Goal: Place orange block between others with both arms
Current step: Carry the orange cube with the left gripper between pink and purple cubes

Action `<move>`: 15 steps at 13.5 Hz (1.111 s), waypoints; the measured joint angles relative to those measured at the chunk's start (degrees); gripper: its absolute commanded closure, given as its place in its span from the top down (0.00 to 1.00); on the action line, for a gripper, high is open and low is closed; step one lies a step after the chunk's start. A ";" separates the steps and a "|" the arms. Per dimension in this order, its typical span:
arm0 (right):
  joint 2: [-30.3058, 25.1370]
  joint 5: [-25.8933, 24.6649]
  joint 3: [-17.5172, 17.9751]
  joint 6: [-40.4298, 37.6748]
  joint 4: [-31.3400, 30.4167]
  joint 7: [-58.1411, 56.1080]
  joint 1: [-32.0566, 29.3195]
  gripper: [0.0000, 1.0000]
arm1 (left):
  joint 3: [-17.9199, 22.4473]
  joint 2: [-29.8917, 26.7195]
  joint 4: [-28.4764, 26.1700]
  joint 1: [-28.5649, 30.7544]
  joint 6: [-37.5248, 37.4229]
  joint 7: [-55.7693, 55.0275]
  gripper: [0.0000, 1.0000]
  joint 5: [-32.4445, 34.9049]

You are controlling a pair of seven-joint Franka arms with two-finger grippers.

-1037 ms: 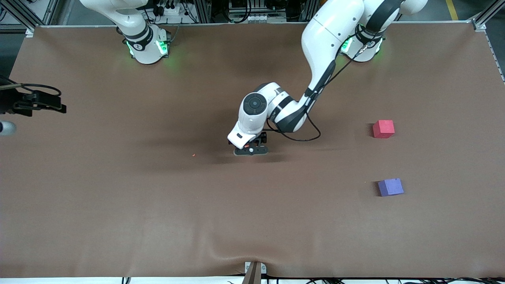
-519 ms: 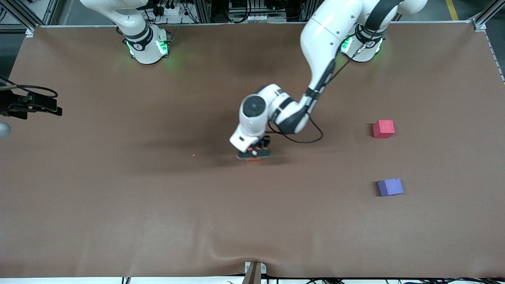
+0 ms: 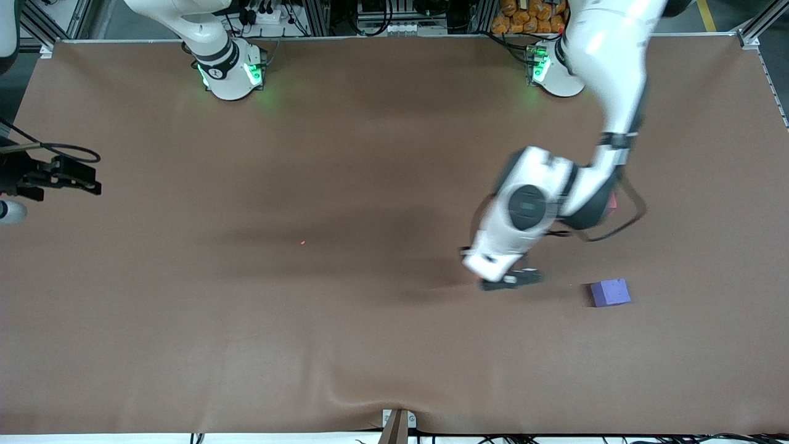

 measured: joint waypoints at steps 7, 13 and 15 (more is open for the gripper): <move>1.26 -1.13 -0.60 2.51 -1.59 -1.26 -2.06 1.00 | -0.14 -4.35 -13.85 15.70 4.46 16.35 0.00 4.13; 1.33 -1.13 -0.29 2.39 -1.86 -1.26 -2.03 1.00 | -0.30 -3.61 -21.85 21.11 13.57 20.87 0.00 4.16; 1.32 -1.13 -0.35 1.73 -1.86 -1.26 -2.10 1.00 | -0.51 -3.65 -23.27 21.01 13.86 20.87 0.00 4.22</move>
